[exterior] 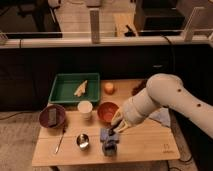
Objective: Place brush in plastic cup
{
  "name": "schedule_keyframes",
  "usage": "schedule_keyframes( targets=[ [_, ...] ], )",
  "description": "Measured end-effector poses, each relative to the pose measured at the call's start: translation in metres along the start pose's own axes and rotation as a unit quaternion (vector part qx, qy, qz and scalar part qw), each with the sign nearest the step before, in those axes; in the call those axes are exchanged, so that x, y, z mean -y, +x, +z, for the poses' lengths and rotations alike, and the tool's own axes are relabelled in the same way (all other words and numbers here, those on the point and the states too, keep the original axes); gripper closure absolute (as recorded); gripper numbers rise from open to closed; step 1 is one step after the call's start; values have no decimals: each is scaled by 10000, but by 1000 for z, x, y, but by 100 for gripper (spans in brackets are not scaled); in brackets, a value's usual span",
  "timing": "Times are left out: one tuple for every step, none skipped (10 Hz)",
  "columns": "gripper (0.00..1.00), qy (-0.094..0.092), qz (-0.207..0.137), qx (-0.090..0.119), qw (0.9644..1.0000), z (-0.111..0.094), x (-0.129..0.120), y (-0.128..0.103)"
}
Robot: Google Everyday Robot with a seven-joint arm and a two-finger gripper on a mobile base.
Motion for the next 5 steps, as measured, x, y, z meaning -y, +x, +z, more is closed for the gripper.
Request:
schedule_keyframes(
  targets=[
    [100,10,71,40,10000,1,0,6],
    [100,34,164,87,9998,0,-1,15],
    [100,58,242,147,9996,-2,-3,25],
    [100,75,302,221,9993,-4,-3,36],
    [95,86,350,312,9989,-6,-3,46]
  ],
)
